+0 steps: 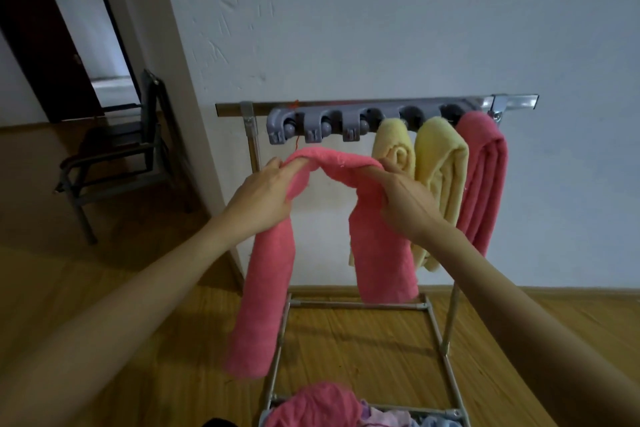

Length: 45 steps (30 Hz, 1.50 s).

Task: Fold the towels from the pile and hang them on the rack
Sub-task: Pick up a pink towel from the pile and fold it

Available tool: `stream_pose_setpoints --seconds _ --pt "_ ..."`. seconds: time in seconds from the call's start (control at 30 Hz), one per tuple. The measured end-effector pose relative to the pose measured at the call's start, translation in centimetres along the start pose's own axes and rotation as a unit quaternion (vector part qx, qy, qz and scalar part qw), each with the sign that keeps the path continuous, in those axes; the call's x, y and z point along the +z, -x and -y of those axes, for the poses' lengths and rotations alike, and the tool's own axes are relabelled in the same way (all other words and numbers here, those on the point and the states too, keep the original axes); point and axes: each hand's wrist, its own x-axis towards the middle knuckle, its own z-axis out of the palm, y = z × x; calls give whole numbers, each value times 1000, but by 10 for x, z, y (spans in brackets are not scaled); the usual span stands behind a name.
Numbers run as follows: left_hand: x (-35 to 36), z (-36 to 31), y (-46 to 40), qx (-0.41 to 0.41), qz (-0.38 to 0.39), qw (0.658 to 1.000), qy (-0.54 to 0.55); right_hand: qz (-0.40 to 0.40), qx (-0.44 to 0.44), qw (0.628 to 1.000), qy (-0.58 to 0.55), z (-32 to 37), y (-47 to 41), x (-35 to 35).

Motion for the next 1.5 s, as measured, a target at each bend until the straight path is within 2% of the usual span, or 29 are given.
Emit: stream_pose_setpoints --seconds 0.1,0.2,0.33,0.47,0.57,0.67,1.0,1.23,1.4,1.5 --pt "-11 3 -27 12 -7 1000 -16 27 -20 998 59 6 -12 6" --pt "-16 6 -53 17 -1 999 -39 29 -13 997 64 7 -25 12" --pt "-16 7 -84 38 -14 998 -49 -16 17 999 42 9 -46 8" --pt "-17 -1 -110 46 -30 996 -73 -71 54 994 67 5 -61 5" --pt "-13 -8 -124 53 -37 995 -75 -88 116 988 59 4 -69 3" --pt "-6 -15 -134 58 -54 994 -74 -105 131 983 70 3 -73 4" --pt "27 -17 -142 93 -68 993 -37 -77 173 974 121 -6 -78 25" --pt "47 -19 -129 101 -45 993 -34 -32 179 975 132 -12 -61 47" --pt "66 -16 -119 117 -33 992 -19 13 151 978 141 -16 -48 58" --pt "79 -11 -108 131 -51 990 -24 52 141 978 144 -25 -41 67"
